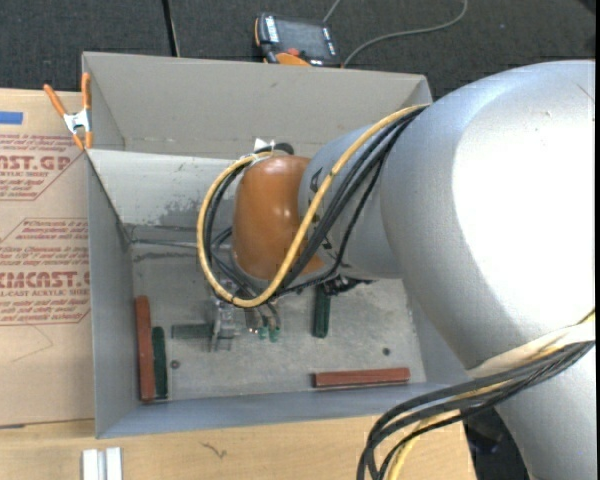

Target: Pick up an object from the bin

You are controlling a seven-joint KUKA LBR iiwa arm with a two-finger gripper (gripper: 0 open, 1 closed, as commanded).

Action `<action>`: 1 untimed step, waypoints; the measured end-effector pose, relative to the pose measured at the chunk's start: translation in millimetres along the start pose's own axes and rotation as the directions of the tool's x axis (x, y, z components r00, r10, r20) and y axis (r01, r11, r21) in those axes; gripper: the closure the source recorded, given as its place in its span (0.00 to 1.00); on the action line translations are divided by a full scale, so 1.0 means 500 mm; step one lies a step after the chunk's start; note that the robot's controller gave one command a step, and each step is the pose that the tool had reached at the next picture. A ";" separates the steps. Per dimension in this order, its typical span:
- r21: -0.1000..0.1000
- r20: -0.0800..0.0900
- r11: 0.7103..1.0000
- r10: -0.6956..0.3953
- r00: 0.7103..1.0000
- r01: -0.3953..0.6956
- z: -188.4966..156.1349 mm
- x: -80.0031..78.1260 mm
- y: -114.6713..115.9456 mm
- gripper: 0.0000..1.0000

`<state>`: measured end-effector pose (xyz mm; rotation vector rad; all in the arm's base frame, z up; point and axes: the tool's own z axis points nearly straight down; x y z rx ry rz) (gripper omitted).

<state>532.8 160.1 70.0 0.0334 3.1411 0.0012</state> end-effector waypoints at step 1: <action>-0.001 0.010 0.997 -0.073 0.997 0.073 -0.289 -0.009 -0.018 1.00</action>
Offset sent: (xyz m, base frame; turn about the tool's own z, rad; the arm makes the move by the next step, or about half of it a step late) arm 0.0020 -0.0099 0.1398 -0.0726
